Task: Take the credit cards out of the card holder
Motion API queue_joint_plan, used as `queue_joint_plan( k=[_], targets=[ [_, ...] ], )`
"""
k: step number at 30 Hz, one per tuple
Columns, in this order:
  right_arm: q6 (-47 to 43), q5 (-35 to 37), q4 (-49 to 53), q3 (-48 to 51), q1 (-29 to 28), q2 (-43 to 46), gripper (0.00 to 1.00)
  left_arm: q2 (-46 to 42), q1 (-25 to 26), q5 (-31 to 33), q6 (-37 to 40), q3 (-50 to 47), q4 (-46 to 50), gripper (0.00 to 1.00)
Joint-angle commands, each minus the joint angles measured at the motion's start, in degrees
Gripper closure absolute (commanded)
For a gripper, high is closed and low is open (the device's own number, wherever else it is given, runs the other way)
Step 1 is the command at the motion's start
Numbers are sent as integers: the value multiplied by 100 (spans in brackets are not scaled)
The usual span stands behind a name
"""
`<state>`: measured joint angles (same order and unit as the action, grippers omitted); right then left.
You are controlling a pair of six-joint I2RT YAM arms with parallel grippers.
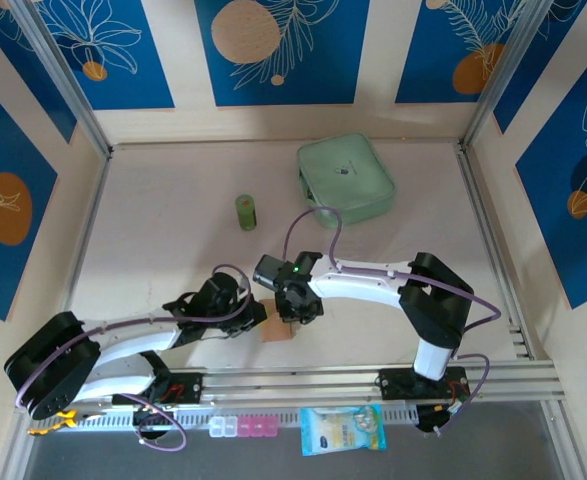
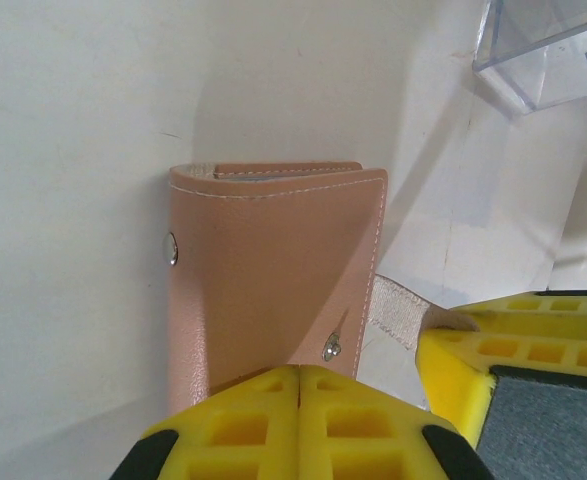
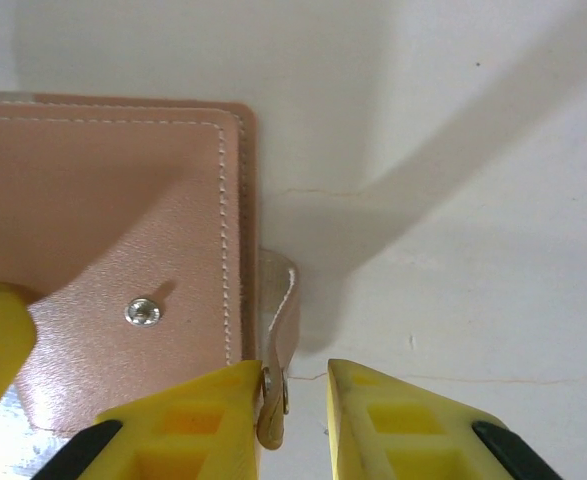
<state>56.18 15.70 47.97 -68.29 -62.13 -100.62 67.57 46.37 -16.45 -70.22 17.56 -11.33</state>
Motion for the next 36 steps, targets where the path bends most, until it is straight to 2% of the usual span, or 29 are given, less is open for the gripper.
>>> queue_joint_plan(
  k=[1, 8, 18, 31, 36],
  targets=[
    [62, 15, -44, 105, 51, 62, 75, -32, 4, 54, -34, -43, 63, 100],
    [33, -337, -616, 368, 161, 24, 76, -59, 5, 63, -53, -69, 52, 100],
    [7, -444, -937, 571, 207, -122, 79, -115, 4, 72, -102, -157, -35, 100],
    [2, -443, -921, 545, 183, -266, 85, -154, 4, 36, -138, -148, -113, 100],
    [-24, -277, -685, 469, 175, -113, 88, -377, 3, 163, -98, -126, 146, 100]
  ],
)
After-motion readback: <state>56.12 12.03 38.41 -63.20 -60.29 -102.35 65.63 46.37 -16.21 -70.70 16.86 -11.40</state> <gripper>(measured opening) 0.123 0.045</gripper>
